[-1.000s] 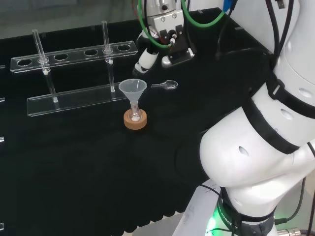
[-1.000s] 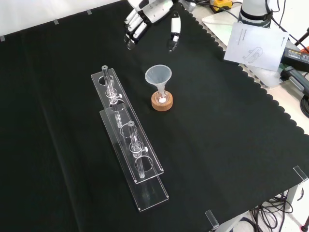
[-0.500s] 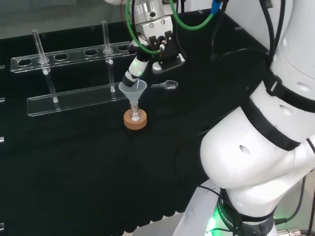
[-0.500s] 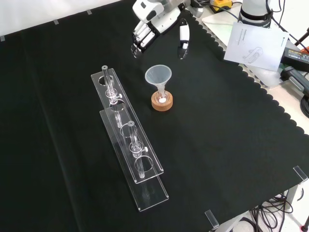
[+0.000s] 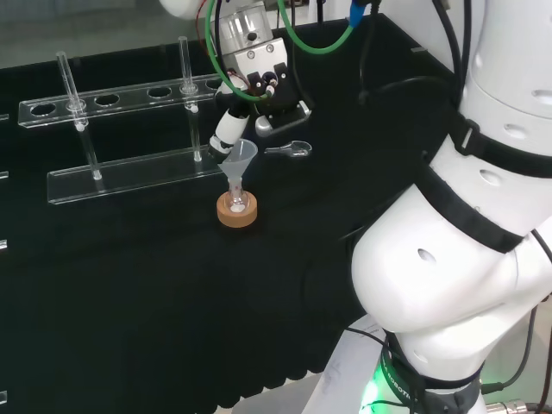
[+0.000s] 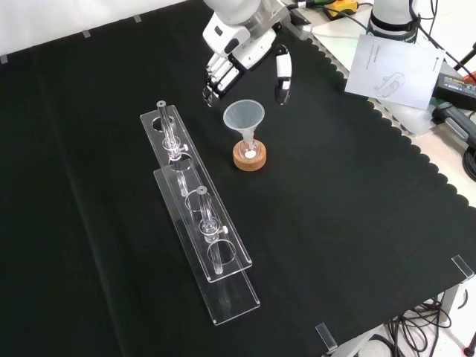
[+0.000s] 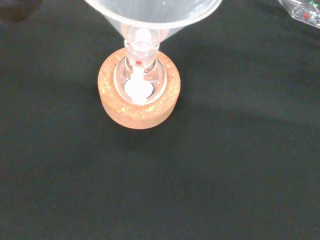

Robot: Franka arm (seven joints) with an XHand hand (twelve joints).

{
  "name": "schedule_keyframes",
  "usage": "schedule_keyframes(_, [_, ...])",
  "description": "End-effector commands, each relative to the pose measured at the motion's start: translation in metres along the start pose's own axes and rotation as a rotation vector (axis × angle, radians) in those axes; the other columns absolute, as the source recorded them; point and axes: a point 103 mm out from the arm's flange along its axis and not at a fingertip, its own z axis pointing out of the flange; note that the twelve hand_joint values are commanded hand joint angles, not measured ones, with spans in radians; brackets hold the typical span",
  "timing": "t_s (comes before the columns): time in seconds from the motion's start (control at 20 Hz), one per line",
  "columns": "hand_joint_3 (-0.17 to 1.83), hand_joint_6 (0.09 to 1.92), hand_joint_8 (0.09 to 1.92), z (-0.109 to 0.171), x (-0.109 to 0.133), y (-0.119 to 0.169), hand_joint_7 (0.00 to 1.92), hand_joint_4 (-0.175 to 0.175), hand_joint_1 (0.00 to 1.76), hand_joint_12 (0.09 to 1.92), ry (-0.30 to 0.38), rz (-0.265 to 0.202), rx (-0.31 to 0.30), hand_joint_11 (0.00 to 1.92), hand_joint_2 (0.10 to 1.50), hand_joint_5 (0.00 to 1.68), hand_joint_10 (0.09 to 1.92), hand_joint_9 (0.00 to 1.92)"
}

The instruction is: Remove the funnel from the round-bottom flask.

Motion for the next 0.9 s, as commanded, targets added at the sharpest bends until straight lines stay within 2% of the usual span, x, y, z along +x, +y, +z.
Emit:
schedule_keyframes(0.05, [0.21,0.09,0.26,0.006,0.008,0.014,0.0,-0.014,0.57,1.49,-0.026,-0.032,0.019,0.19,0.67,0.0,0.84,0.08])
schedule_keyframes(0.9, [0.2,0.09,0.35,0.035,-0.001,0.038,0.0,-0.009,0.63,1.49,-0.076,-0.036,0.061,0.19,0.69,0.04,0.86,0.07])
